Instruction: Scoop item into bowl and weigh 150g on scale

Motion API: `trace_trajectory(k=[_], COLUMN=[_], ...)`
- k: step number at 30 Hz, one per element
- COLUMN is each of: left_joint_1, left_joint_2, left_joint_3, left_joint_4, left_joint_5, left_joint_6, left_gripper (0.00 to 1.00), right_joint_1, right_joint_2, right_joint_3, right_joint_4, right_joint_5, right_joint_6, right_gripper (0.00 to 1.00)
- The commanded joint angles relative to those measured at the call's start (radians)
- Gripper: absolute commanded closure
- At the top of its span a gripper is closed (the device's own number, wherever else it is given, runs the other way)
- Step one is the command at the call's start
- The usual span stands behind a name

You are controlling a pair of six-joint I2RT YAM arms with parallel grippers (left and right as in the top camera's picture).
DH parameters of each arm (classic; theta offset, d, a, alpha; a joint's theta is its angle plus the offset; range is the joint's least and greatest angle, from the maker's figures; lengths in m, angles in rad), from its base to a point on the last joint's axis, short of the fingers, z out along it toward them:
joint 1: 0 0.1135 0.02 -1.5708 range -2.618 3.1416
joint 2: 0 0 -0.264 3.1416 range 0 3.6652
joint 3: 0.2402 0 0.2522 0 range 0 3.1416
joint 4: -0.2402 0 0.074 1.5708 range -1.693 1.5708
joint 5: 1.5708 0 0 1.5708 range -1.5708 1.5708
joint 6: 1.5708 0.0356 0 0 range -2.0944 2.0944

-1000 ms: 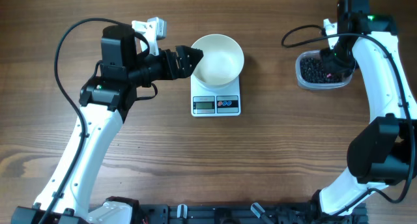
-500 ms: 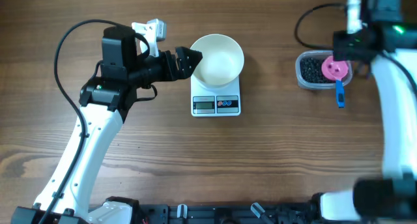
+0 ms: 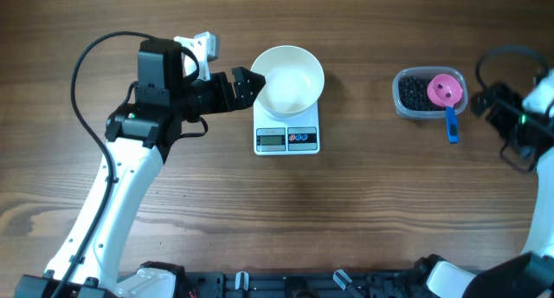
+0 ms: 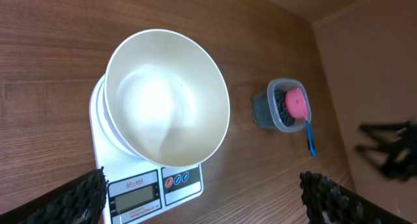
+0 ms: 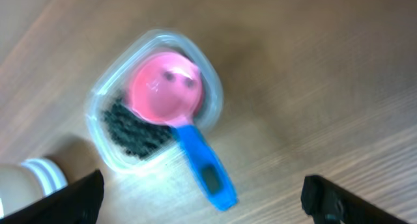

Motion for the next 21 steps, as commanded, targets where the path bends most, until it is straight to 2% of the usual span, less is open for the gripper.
trace_trajectory(k=[1,2,3,5,9,10,11,12,14,18,21], left_joint_1=[0.003,0.003,0.003,0.003,0.003,0.003,0.002,0.001,-0.002,-0.002,-0.002], left_joint_2=[-0.003,-0.003,-0.003,-0.003,-0.003,-0.003,-0.003,-0.003,-0.003,-0.003,-0.003], left_joint_3=[0.006,0.006,0.006,0.006,0.006,0.006,0.006,0.006,0.006,0.006,0.006], left_joint_4=[0.002,0.002,0.002,0.002,0.003,0.003,0.002,0.002,0.002,0.002,-0.013], left_joint_5=[-0.017,-0.022,-0.029,-0.040,-0.040,-0.040,-0.040,-0.040,-0.040,-0.040,-0.041], left_joint_6=[0.016,0.016,0.016,0.016,0.016,0.016,0.016,0.015,0.016,0.016,0.016], left_gripper=[0.00,0.00,0.00,0.00,0.00,0.00,0.00,0.00,0.00,0.00,0.00], right_joint_1=[-0.159,-0.212,-0.283,-0.351,-0.341,-0.340,-0.340,-0.337,-0.321,-0.266,-0.259], right_joint_2=[-0.007,-0.007,-0.006,-0.006,-0.007,-0.006,-0.006,-0.007,-0.006,-0.006,-0.006], right_joint_3=[-0.207,-0.280,-0.399,-0.569,-0.799,-0.834,-0.878,-0.898,-0.913,-0.913,-0.913], right_joint_4=[0.135,0.201,0.331,0.558,0.958,1.055,1.211,1.287,1.345,1.346,1.448], right_joint_5=[-0.296,-0.389,-0.549,-0.721,-0.776,-0.776,-0.784,-0.790,-0.785,-0.647,-0.594], right_joint_6=[0.026,0.029,0.063,0.132,0.283,0.347,0.476,0.562,0.680,0.758,0.881], right_gripper=[0.00,0.01,0.00,0.00,0.04,0.07,0.14,0.20,0.35,0.32,0.34])
